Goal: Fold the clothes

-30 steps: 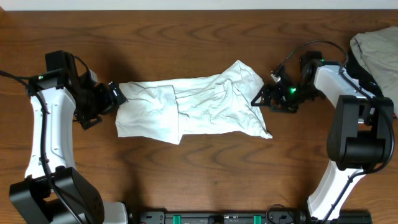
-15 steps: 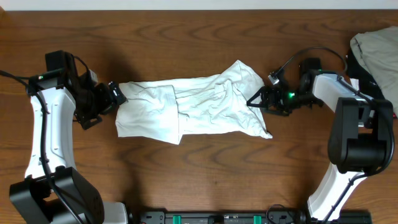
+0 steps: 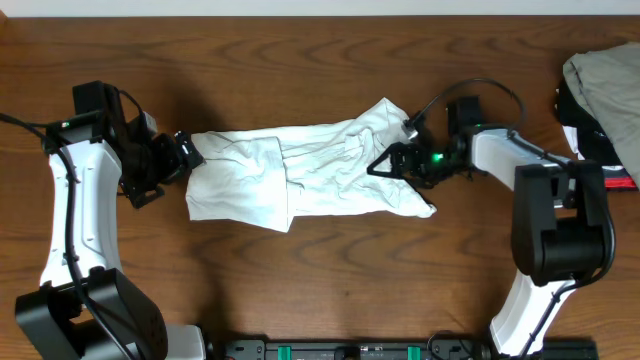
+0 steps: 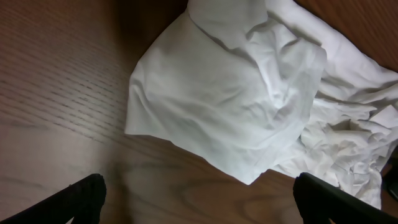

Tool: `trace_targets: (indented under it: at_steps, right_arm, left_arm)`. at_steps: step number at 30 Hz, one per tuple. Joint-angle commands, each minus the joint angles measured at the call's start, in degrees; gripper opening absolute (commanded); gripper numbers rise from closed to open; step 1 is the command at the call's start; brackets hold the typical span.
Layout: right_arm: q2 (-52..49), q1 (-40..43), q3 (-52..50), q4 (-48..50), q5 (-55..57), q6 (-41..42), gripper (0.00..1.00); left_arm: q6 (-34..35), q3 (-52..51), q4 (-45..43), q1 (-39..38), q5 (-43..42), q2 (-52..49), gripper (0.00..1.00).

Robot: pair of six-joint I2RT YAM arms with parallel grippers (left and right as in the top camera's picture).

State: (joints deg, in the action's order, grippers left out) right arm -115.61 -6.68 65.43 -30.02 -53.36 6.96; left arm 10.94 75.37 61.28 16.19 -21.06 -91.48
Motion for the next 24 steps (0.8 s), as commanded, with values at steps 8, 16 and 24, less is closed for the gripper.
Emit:
trace_targets:
  at_steps: [8, 16, 24]
  right_arm:
    - [-2.2, -3.9, -2.7, 3.0, 10.0, 9.1, 0.94]
    - [-2.2, -5.1, -2.7, 5.4, 16.2, 16.3, 0.17]
    - [-2.1, -3.3, -2.6, 7.5, 17.2, 20.8, 0.01]
  left_arm:
    - [0.3, 0.7, 0.2, 0.1, -0.5, 0.0, 0.98]
    - [0.3, 0.7, 0.2, 0.1, -0.5, 0.0, 0.98]
    - [0.3, 0.7, 0.2, 0.1, -0.5, 0.0, 0.98]
